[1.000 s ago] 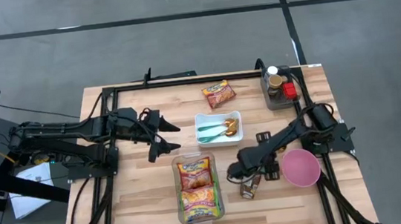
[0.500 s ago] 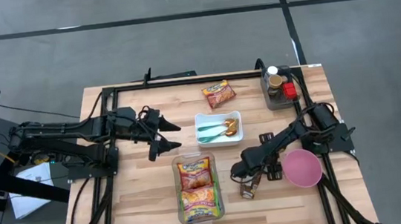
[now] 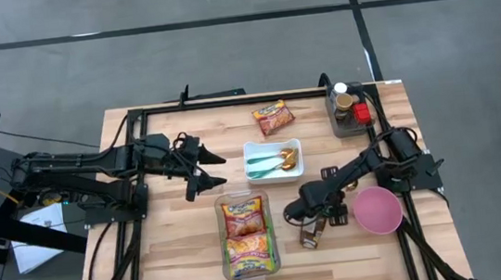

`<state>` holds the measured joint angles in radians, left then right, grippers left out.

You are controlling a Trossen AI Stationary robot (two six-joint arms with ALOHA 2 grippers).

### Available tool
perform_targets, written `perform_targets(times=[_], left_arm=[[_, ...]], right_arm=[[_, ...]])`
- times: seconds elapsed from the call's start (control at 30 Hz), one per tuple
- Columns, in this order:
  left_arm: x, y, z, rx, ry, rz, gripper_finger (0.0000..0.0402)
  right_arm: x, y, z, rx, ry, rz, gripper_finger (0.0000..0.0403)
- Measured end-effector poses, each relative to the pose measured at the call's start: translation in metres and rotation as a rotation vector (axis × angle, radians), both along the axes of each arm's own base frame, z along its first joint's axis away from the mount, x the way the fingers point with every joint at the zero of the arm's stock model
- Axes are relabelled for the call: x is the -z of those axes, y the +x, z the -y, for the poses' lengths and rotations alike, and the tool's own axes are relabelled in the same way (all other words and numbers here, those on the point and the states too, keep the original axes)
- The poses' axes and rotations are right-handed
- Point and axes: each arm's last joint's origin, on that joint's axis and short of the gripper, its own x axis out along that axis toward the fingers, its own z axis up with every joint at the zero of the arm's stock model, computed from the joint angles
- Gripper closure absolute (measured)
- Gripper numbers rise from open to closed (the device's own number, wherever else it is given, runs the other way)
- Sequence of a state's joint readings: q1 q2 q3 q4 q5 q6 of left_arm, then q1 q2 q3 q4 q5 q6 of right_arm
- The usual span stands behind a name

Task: Pick & Place Food Item
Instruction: Put the green spoon into the white bin

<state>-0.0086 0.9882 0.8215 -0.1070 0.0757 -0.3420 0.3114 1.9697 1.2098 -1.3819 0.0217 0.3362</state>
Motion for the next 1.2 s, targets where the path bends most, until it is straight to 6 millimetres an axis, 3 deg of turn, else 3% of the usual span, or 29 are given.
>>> perform_targets(times=[0.37,0.87,1.2], left_arm=[[0.0,0.0,0.0,0.001,0.0,-0.005,0.0082],[0.001,0.0,0.001,0.039,-0.018,-0.006,0.0082],[0.0,0.0,0.003,0.079,-0.056,-0.009,0.0082]], right_arm=[[0.01,-0.007,-0.006,-0.027,0.036,0.002,0.0138],[0.028,-0.017,0.025,0.071,-0.047,-0.017,0.0138],[0.029,-0.014,0.036,0.092,-0.071,-0.003,0.0138]])
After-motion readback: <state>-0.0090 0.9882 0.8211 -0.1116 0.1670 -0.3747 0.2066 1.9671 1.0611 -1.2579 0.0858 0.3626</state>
